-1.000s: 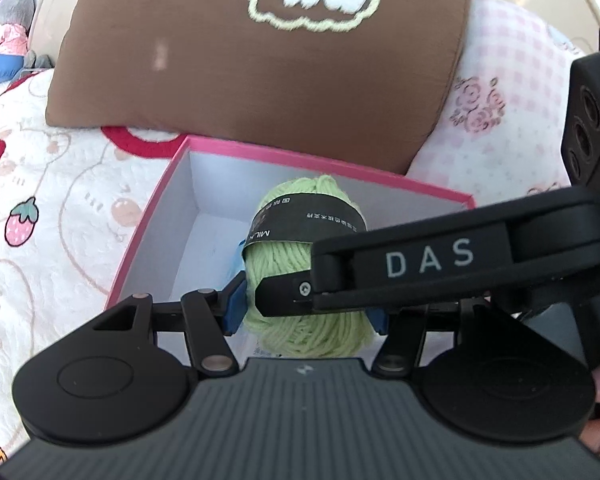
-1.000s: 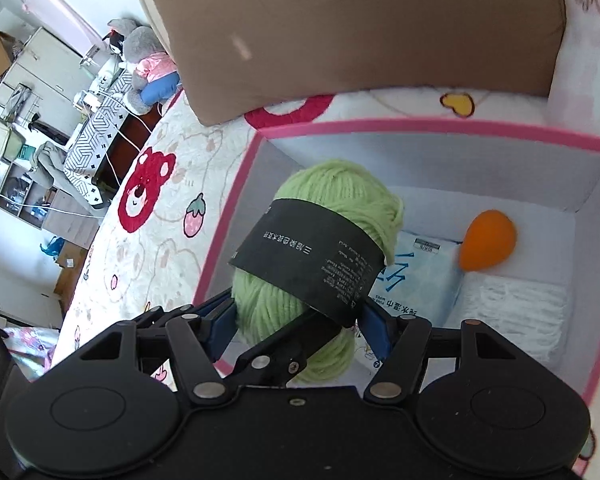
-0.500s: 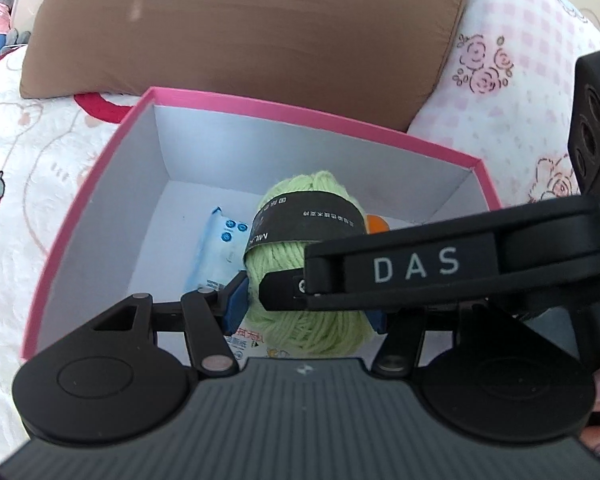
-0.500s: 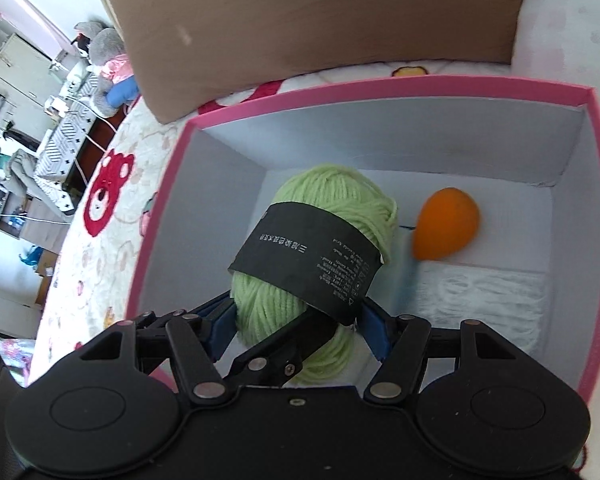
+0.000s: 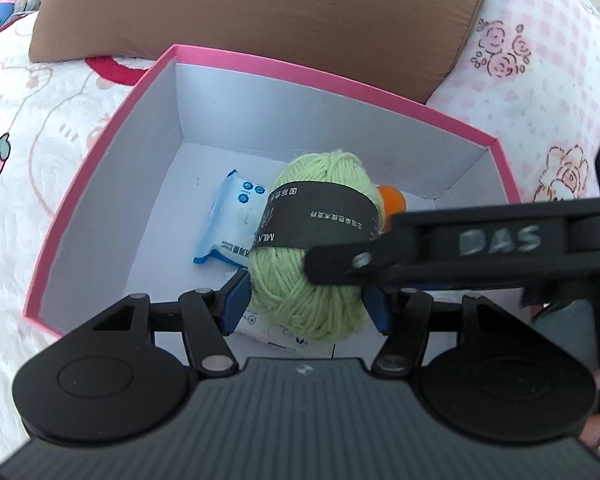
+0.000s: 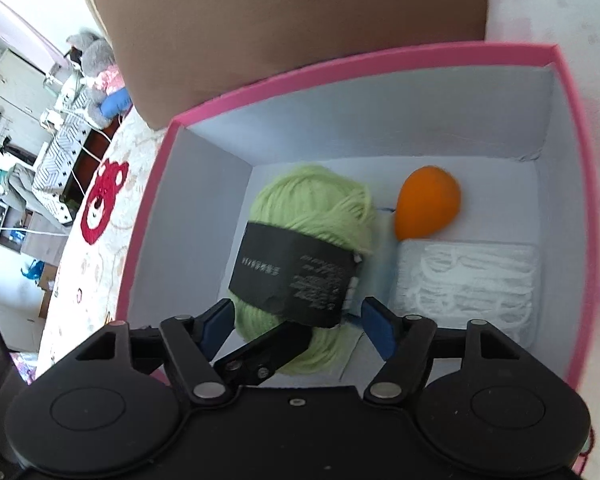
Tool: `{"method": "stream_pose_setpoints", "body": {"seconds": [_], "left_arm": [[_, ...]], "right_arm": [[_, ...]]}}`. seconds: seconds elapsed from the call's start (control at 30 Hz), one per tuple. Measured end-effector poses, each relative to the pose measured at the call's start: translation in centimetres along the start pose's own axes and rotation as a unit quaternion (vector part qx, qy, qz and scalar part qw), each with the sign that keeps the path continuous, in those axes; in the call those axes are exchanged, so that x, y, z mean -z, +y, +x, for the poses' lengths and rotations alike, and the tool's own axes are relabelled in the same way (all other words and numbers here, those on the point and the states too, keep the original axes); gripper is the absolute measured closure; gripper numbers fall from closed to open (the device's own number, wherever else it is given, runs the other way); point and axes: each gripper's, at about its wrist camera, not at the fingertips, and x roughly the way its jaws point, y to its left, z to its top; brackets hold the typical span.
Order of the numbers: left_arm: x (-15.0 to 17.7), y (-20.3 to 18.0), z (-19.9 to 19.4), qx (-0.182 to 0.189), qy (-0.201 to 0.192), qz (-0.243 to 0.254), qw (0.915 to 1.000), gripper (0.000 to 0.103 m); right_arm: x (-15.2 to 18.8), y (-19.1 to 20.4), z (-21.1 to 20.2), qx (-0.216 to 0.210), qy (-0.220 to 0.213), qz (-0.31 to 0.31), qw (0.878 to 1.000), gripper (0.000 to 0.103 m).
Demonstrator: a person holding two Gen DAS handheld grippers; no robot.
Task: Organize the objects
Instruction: 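Open the right tool to release the yarn ball into the box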
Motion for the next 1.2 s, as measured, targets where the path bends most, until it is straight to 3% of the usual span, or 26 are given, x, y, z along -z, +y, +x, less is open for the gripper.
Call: {"method": "stream_pose_setpoints", "body": {"seconds": [0.23, 0.43, 0.53, 0.6, 0.7, 0.8, 0.93, 1.13, 1.2], "left_arm": [[0.1, 1.0, -1.8, 0.029, -0.022, -0.041, 0.9985, 0.043], [0.1, 1.0, -1.8, 0.04, -0.034, -0.05, 0.9974, 0.043], [0.1, 0.4, -1.2, 0.04, -0.031, -0.045, 0.9977, 0.046], [0.2, 0.2, -0.8, 0.043, -0.022, -0.039, 0.9981, 0.056], [0.3, 0.0, -0.3, 0.039, -0.008, -0.033, 0.9987, 0.061], [0.4, 0.0, -0.5, 0.053, -0.009, -0.034, 0.9979, 0.063], [0.4, 0.0, -0.7, 0.07, -0.006, -0.048, 0.9964, 0.063], [0.4, -0.7, -1.9, 0.02, -0.01, -0.043, 0.9988, 0.053], [0.4, -1.1, -2.6, 0.02, -0.006, -0.047, 0.9987, 0.04]], "right_arm": [[-0.1, -0.6, -1.9, 0.004, -0.028, 0.001, 1.0, 0.028], [0.9, -0.2, -4.5, -0.025, -0.062, -0.034, 0.997, 0.028], [1.4, 0.3, -6.2, 0.003, -0.084, -0.074, 0.994, 0.028], [1.8, 0.5, -7.3, 0.02, -0.091, -0.096, 0.991, 0.028], [2.5, 0.4, -8.6, 0.029, -0.077, -0.114, 0.99, 0.028], [3.7, 0.4, -10.0, 0.024, -0.072, -0.134, 0.988, 0.027], [5.0, 1.8, -10.3, 0.069, -0.074, -0.188, 0.977, 0.027], [6.8, 3.2, -11.7, 0.063, -0.081, -0.201, 0.974, 0.027], [7.4, 4.0, -12.0, 0.068, -0.083, -0.208, 0.972, 0.027]]}}
